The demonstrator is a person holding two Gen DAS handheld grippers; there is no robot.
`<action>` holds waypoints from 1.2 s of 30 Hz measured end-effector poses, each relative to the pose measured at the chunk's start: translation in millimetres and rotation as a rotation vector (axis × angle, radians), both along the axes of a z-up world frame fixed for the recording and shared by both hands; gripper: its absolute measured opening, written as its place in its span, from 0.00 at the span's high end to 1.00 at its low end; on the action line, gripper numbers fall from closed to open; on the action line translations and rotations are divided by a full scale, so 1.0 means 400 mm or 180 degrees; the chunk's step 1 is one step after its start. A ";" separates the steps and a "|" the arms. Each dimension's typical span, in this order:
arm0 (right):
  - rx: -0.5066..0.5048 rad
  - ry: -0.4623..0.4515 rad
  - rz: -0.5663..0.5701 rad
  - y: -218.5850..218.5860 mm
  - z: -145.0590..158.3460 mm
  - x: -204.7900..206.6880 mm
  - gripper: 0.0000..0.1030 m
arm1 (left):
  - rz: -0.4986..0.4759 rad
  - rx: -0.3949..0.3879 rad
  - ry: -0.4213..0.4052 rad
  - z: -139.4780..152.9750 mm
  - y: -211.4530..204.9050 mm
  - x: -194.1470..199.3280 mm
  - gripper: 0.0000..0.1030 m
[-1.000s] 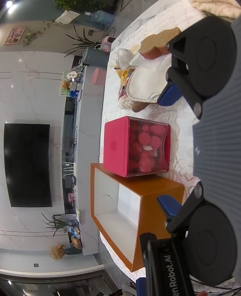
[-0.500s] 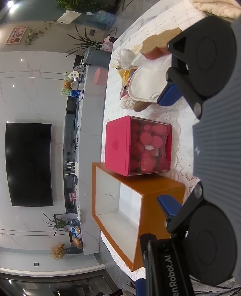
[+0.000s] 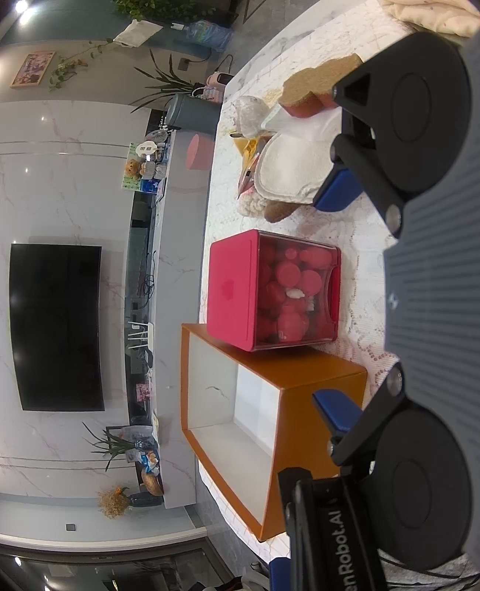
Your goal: Organize soft objects
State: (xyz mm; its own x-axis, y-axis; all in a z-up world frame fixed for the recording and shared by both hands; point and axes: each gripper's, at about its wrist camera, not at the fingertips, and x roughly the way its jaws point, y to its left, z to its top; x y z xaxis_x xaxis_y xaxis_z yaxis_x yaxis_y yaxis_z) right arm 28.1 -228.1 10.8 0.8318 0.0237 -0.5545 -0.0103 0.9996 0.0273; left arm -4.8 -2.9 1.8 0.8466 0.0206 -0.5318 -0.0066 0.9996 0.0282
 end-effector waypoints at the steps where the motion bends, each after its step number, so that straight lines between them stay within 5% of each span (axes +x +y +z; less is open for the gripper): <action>1: -0.0003 0.0005 -0.0007 -0.001 -0.001 0.001 0.03 | 0.0000 -0.0006 0.0004 0.000 0.001 0.000 0.02; 36: -0.0060 0.0022 -0.0056 0.002 -0.002 -0.005 0.03 | 0.0003 -0.0025 0.0024 0.002 -0.003 -0.001 0.02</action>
State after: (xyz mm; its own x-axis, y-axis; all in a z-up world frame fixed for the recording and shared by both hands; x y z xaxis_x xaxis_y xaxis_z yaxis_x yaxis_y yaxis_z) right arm 25.9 -227.4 10.0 0.8281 -0.0014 -0.5605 0.0075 0.9999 0.0084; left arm -5.2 -4.0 2.5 0.8425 0.0172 -0.5384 -0.0073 0.9998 0.0205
